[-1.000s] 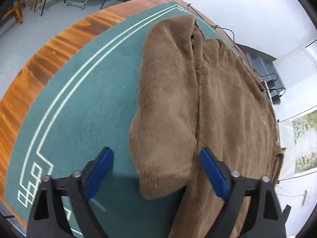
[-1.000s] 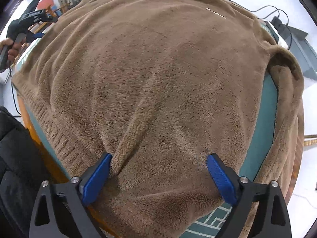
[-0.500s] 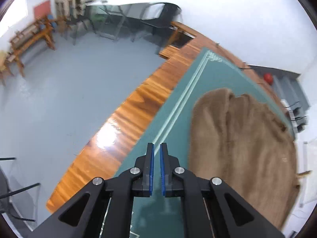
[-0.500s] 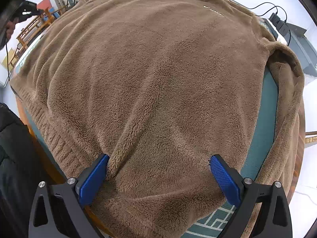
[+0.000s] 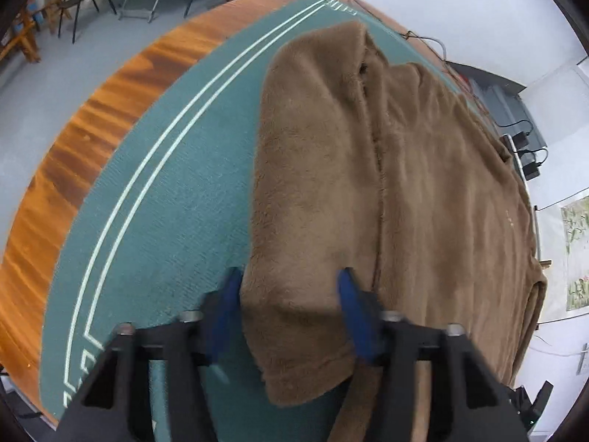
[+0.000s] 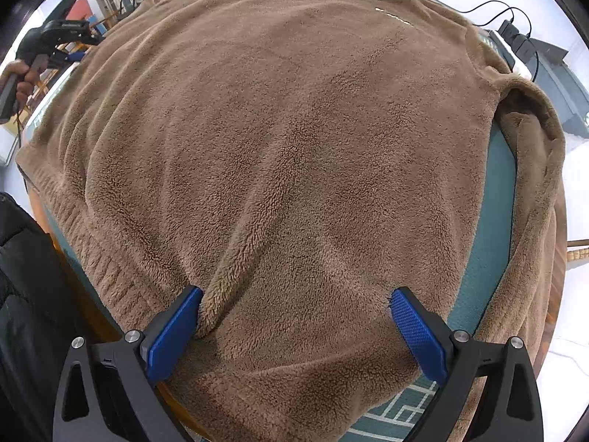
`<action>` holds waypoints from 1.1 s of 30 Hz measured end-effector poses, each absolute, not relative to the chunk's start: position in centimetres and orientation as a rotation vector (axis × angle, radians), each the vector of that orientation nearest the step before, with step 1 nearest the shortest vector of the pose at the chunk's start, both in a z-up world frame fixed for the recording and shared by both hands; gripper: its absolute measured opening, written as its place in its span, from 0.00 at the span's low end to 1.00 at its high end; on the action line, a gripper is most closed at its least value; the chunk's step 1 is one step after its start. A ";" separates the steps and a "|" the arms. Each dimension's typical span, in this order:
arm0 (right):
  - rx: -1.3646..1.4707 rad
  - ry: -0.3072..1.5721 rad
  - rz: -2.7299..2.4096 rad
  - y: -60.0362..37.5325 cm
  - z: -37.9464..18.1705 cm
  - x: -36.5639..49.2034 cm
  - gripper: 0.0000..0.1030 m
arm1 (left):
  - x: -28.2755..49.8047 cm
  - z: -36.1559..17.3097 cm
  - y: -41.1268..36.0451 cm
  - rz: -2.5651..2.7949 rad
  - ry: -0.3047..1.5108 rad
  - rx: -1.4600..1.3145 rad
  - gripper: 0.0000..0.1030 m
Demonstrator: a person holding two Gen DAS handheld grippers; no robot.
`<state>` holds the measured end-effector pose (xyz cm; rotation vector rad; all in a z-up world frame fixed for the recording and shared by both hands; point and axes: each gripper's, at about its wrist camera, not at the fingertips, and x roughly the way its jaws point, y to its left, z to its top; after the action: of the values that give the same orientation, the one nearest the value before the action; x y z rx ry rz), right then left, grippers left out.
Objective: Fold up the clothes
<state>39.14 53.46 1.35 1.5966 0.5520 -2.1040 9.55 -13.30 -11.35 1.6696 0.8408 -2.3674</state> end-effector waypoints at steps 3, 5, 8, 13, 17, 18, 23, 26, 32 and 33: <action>1.595 0.554 -2.100 53.9 1.5 39.3 0.99 | 9.4 -11.1 -13.1 -2.355 0.834 1.643 0.13; 1.594 0.556 -2.098 54.3 1.7 39.4 0.99 | 9.4 -10.3 -12.9 -2.367 0.777 1.614 0.13; 1.592 0.555 -2.101 54.6 1.8 39.7 0.99 | 9.5 -7.4 -14.0 -2.372 0.633 1.485 0.12; 1.586 0.550 -2.106 55.3 2.2 40.4 0.99 | 10.8 0.2 -20.0 -2.276 0.474 1.162 0.12; 1.588 0.547 -2.106 56.1 2.5 40.5 0.99 | 11.2 2.3 -22.8 -2.245 0.446 1.128 0.12; 1.590 0.547 -2.106 56.3 2.6 40.6 0.99 | 11.0 2.0 -23.0 -2.240 0.439 1.155 0.13; 1.645 0.555 -2.065 57.1 3.0 40.3 0.99 | 9.8 -1.6 -22.0 -2.176 0.418 1.345 0.22; 1.706 0.540 -2.018 57.3 3.3 39.8 0.99 | 8.6 -2.5 -21.1 -2.167 0.420 1.375 0.33; 1.697 0.317 -2.119 60.3 7.9 35.5 0.99 | 6.6 0.4 -20.3 -2.226 0.405 1.273 0.54; 1.677 0.304 -2.161 60.8 8.9 34.3 0.99 | 6.2 1.1 -20.2 -2.240 0.401 1.248 0.58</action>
<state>34.34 60.76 8.89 1.6775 0.3039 -2.1615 6.19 -20.21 1.06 1.2483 0.4008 -2.2397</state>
